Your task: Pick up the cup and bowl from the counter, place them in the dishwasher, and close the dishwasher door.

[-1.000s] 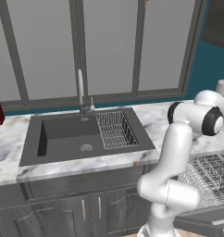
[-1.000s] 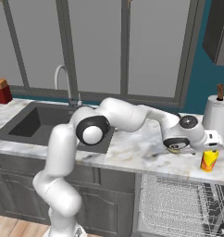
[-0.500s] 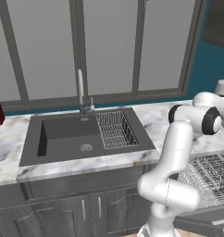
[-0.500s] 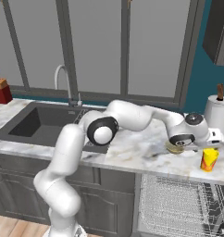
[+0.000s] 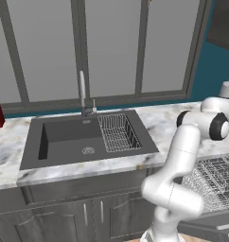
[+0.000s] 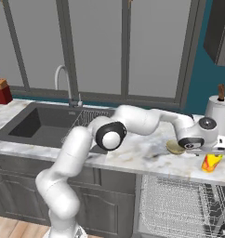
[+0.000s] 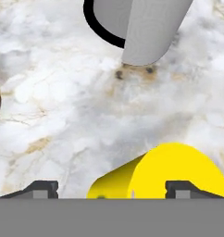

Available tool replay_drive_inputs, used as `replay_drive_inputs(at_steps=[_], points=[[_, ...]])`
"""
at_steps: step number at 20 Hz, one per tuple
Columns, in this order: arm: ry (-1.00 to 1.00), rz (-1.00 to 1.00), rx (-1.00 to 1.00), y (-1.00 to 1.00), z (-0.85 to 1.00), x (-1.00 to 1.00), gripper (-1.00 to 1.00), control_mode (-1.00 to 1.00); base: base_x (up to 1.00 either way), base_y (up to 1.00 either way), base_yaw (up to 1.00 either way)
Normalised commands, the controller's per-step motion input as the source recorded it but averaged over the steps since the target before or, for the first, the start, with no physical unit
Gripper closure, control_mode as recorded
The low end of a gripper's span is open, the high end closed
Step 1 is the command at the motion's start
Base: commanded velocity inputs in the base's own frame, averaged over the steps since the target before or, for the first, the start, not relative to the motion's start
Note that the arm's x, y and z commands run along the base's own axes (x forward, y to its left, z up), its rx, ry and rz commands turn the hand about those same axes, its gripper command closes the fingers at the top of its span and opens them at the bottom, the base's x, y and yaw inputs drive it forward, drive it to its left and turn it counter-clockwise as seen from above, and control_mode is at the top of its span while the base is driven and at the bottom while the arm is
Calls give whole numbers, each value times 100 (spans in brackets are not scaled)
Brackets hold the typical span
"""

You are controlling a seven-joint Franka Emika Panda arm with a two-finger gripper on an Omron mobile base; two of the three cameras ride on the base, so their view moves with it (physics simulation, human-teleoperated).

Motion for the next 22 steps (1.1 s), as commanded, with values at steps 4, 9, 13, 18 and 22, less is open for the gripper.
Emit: replay_drive_inputs(at_steps=[4,9,13,18,22], points=[[0,-1,6,0,-6,-3,100,-100,0,0,0],[-2,-1,0,43,0,-32,100,-100,0,0,0],[-7,-2,0,79,0,-53,100,-100,0,0,0],[-11,-10,-2,64,3,-58,100,-100,0,0,0],[-12,-14,0,32,24,-43,100,-100,0,0,0]])
